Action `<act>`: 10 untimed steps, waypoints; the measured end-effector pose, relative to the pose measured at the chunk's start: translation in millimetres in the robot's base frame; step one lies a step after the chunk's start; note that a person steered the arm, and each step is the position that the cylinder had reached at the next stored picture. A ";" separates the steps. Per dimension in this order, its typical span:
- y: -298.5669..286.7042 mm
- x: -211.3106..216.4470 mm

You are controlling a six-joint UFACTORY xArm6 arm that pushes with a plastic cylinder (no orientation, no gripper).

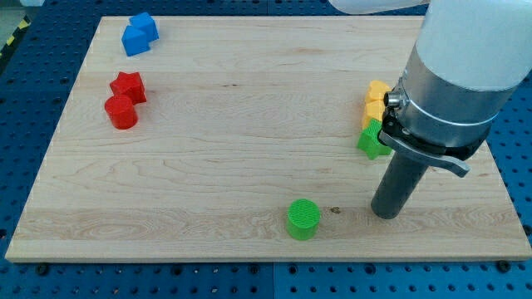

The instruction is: Move the green circle to the left of the green star

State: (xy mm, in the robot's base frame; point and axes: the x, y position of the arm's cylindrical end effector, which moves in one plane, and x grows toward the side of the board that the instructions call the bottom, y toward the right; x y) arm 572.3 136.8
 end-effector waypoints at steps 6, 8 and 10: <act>-55.7 46.7; -82.2 46.3; -115.6 45.9</act>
State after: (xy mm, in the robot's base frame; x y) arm 618.2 21.1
